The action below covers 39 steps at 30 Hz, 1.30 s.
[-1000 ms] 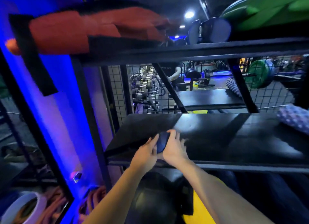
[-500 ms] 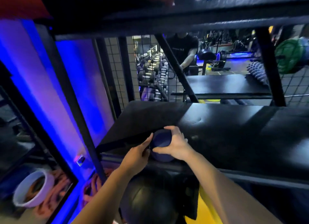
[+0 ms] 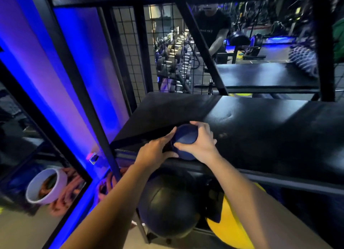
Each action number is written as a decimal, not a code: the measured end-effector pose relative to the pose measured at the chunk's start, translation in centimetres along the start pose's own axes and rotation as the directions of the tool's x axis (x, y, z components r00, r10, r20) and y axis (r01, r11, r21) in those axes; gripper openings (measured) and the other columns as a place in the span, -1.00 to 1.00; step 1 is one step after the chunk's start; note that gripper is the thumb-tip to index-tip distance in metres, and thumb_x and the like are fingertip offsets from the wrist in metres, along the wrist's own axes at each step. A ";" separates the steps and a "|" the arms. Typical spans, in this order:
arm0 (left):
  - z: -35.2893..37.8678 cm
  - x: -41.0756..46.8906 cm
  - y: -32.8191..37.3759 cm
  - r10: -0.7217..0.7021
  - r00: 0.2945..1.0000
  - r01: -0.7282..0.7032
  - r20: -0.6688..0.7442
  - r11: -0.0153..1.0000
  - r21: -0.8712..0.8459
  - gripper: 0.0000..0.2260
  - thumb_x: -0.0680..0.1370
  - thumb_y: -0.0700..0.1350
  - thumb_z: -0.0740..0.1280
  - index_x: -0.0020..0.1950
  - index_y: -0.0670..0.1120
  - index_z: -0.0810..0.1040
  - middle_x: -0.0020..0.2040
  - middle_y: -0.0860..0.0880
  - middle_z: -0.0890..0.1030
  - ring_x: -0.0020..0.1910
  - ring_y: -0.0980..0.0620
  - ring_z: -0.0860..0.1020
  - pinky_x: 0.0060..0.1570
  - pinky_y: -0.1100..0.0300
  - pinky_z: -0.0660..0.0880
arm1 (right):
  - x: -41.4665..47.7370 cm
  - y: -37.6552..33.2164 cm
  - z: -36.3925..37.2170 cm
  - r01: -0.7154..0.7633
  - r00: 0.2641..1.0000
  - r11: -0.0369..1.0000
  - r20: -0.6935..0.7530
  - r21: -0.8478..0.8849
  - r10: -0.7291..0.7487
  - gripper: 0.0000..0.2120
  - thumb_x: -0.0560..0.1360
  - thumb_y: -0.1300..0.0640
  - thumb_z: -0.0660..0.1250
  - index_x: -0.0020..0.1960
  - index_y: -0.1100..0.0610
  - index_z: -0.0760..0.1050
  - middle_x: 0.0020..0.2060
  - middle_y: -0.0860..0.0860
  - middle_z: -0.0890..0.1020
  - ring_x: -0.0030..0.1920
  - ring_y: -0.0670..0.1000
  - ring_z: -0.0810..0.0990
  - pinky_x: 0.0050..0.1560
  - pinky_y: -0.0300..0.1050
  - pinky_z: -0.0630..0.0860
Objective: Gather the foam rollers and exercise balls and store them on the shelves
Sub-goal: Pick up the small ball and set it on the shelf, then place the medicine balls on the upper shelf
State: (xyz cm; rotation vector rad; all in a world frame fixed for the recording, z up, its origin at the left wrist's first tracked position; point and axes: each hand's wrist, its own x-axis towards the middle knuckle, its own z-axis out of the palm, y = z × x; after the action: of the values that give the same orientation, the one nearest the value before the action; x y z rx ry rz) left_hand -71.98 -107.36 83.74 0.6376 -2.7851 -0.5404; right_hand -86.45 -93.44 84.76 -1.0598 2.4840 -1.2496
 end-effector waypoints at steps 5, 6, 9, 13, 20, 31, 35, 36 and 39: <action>1.2 -2.1 -0.5 0.013 0.997 -0.025 -0.071 0.985 -0.169 -0.25 0.55 0.14 0.39 0.56 0.39 -0.02 0.55 0.09 0.36 0.54 0.08 0.30 0.40 0.00 0.41 | -1.3 -1.5 0.1 -0.044 0.999 0.993 -0.008 -0.110 0.044 -0.01 0.15 -0.38 0.57 0.45 -0.12 0.26 0.38 -0.05 0.30 0.42 0.15 0.34 0.40 0.22 0.22; 1.4 -3.2 -0.3 -0.006 0.991 -0.027 -0.135 0.971 -0.238 -0.29 0.57 0.05 0.40 0.59 0.31 0.07 0.52 0.07 0.40 0.51 0.09 0.34 0.41 0.06 0.41 | -1.6 -1.7 0.0 -0.048 0.999 0.986 0.011 -0.160 0.050 0.01 0.16 -0.42 0.54 0.47 -0.12 0.22 0.40 -0.03 0.30 0.43 0.18 0.34 0.40 0.26 0.21; 1.4 -7.9 -2.0 -0.241 0.922 0.049 -0.303 0.849 -0.526 -0.41 0.59 -0.12 0.39 0.57 0.16 0.29 0.26 0.10 0.59 0.17 0.13 0.60 0.21 0.20 0.53 | -3.6 -3.2 0.1 -0.084 0.995 0.924 0.019 -0.373 0.099 0.06 0.26 -0.50 0.41 0.57 -0.07 0.09 0.51 0.05 0.22 0.48 0.28 0.25 0.40 0.34 0.17; 1.8 -18.5 -9.1 -0.340 0.874 0.129 -0.347 0.851 -0.509 -0.62 0.59 -0.12 0.37 0.41 0.06 0.52 0.20 0.10 0.66 0.11 0.17 0.64 0.17 0.11 0.58 | -10.7 -5.1 4.3 0.088 0.878 0.775 -0.318 -0.626 -0.357 -0.34 0.51 -0.20 0.36 0.51 0.08 0.32 0.50 0.15 0.30 0.40 0.28 0.36 0.32 0.30 0.33; 4.9 -46.2 -25.7 -0.613 0.784 0.599 0.096 0.707 -0.376 -0.61 0.58 -0.05 0.39 0.40 -0.07 0.51 0.17 -0.04 0.66 0.02 0.04 0.64 0.08 0.15 0.56 | -33.0 -7.0 27.9 0.178 0.984 0.822 0.103 -0.540 -0.145 -0.49 0.33 0.02 0.51 0.26 0.04 0.54 0.30 0.12 0.49 0.15 0.23 0.52 0.08 0.17 0.48; 11.5 -77.2 -38.0 -0.818 0.261 0.964 0.512 0.199 -0.174 -0.60 0.58 -0.03 0.41 0.35 -0.18 0.52 0.26 -0.16 0.64 0.26 -0.11 0.60 0.21 0.06 0.48 | -58.2 -6.2 50.8 0.147 0.458 0.803 0.759 -0.578 0.462 -0.42 0.58 -0.11 0.25 0.53 0.03 0.21 0.48 0.11 0.25 0.47 0.21 0.27 0.45 0.11 0.26; 17.5 -81.1 -40.2 -0.803 0.095 0.989 0.589 0.010 -0.147 -0.64 0.59 0.00 0.40 0.32 -0.13 0.54 0.18 -0.12 0.67 0.22 -0.13 0.62 0.17 0.06 0.49 | -62.1 -2.1 55.9 0.024 0.378 0.785 0.733 -0.619 0.566 -0.36 0.54 -0.12 0.35 0.51 0.11 0.26 0.42 0.16 0.35 0.44 0.23 0.34 0.40 0.08 0.33; 19.5 -81.4 -40.7 -0.787 0.069 0.987 0.613 -0.034 -0.155 -0.67 0.59 0.00 0.40 0.30 -0.11 0.54 0.15 -0.12 0.68 0.18 -0.14 0.63 0.14 0.04 0.51 | -62.9 -0.4 57.5 -0.015 0.377 0.784 0.723 -0.621 0.580 -0.34 0.52 -0.11 0.38 0.51 0.13 0.27 0.40 0.18 0.37 0.42 0.24 0.37 0.37 0.08 0.36; 27.6 -81.9 -43.2 -0.727 0.056 0.977 0.685 -0.102 -0.188 -0.67 0.59 0.01 0.40 0.31 -0.08 0.52 0.12 -0.11 0.69 0.10 -0.09 0.65 0.11 0.05 0.52 | -64.5 5.8 63.1 -0.084 0.378 0.759 0.684 -0.645 0.624 -0.19 0.43 -0.14 0.48 0.52 0.16 0.26 0.34 0.19 0.42 0.38 0.25 0.41 0.33 0.09 0.37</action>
State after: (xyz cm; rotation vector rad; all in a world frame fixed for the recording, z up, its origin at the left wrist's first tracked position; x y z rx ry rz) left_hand 7.64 -97.81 29.81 2.4237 -1.4911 -1.9390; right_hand -14.67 -88.86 29.98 -0.7959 1.9500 0.2194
